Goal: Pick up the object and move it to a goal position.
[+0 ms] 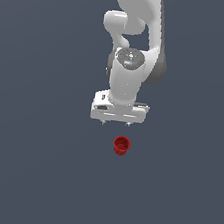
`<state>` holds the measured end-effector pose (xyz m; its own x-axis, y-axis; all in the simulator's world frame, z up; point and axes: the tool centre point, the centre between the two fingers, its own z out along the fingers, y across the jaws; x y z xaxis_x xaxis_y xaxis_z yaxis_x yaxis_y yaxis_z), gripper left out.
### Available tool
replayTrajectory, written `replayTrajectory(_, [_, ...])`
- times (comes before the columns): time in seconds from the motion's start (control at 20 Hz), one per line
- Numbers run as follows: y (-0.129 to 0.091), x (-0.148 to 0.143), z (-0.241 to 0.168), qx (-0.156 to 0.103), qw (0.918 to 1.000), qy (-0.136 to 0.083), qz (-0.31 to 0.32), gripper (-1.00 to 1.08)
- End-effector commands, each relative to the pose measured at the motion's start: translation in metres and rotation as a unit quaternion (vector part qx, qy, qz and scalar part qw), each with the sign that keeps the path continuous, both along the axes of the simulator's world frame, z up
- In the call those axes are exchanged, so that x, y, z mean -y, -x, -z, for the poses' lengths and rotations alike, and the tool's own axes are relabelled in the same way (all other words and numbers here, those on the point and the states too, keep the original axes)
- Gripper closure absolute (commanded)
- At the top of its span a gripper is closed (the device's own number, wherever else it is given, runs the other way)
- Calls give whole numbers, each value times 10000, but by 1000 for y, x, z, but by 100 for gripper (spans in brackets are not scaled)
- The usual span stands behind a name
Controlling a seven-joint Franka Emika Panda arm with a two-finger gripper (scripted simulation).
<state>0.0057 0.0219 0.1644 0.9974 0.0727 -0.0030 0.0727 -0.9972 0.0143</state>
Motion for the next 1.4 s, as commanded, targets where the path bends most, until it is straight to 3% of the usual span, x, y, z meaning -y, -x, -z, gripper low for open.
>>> replayTrajectory(0.0, [0,0,0,0,10000,0,0,-92])
replayTrajectory(0.7, [-5,-16,5,42,9998,-28,-217,-92])
replayTrajectory(1.35, [-21,-27,30,34,9986,-54,525,-92])
